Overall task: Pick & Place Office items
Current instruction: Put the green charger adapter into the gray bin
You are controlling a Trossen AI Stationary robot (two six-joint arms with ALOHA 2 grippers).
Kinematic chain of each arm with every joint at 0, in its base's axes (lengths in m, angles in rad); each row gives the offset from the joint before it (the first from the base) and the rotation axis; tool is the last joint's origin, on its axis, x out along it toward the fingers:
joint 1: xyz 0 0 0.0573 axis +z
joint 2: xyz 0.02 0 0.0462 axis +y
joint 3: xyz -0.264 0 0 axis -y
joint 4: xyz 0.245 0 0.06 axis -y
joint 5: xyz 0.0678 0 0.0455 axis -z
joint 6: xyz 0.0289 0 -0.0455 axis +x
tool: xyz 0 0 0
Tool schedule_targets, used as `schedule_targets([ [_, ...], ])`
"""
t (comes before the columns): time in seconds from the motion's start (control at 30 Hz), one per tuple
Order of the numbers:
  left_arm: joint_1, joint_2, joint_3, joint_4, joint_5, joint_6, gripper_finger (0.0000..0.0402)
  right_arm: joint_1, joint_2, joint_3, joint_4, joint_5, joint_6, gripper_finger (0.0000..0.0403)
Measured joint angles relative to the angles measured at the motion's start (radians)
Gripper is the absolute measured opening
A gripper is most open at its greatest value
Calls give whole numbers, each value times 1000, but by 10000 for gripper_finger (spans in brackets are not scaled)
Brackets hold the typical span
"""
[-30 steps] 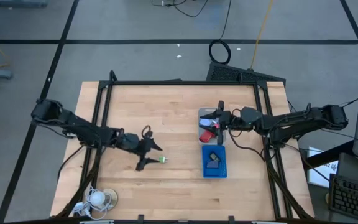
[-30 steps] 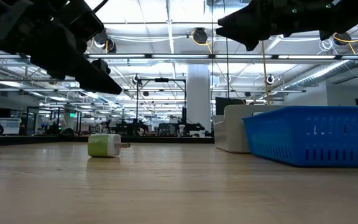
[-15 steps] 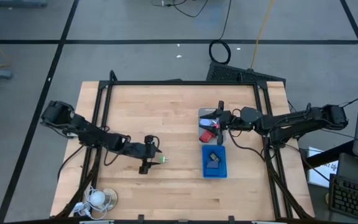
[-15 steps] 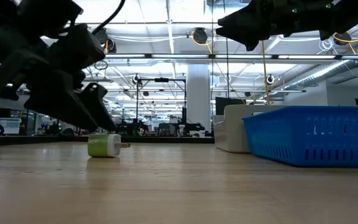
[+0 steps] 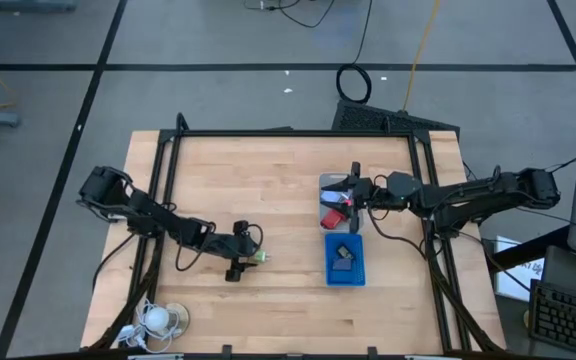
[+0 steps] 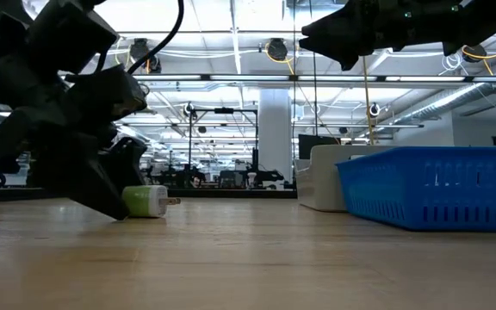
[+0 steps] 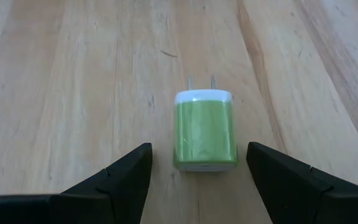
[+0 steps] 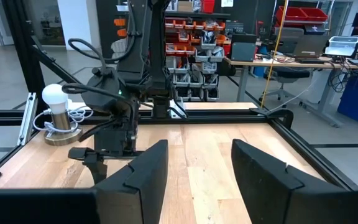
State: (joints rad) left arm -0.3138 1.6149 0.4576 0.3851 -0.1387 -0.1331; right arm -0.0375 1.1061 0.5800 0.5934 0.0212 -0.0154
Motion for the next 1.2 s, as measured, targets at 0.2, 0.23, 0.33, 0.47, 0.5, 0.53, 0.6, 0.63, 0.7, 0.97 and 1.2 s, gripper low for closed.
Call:
schedule_targets([
  [0.2,0,0,0,15,-16,9,269,0,0,0,0,0,0,167],
  [0.23,0,0,0,18,-18,15,268,0,0,0,0,0,0,166],
  [0.33,0,0,0,14,-19,23,265,0,0,0,0,0,0,165],
  [0.47,0,0,0,14,-12,23,239,0,0,0,0,0,0,165],
  [0.5,0,0,0,14,-10,22,229,0,0,0,0,0,0,165],
  [0.53,0,0,0,14,-9,22,219,0,0,0,0,0,0,165],
  [0.6,0,0,0,14,-8,22,196,0,0,0,-1,0,0,165],
  [0.63,0,0,-1,14,-8,22,185,0,0,0,0,0,0,164],
  [0.7,0,0,-1,14,-9,22,163,0,0,0,-1,0,0,165],
  [0.97,0,0,-1,13,-13,17,137,0,0,0,-1,0,4,164],
  [1.2,1,0,-2,13,-63,2,155,0,0,0,-1,0,4,165],
])
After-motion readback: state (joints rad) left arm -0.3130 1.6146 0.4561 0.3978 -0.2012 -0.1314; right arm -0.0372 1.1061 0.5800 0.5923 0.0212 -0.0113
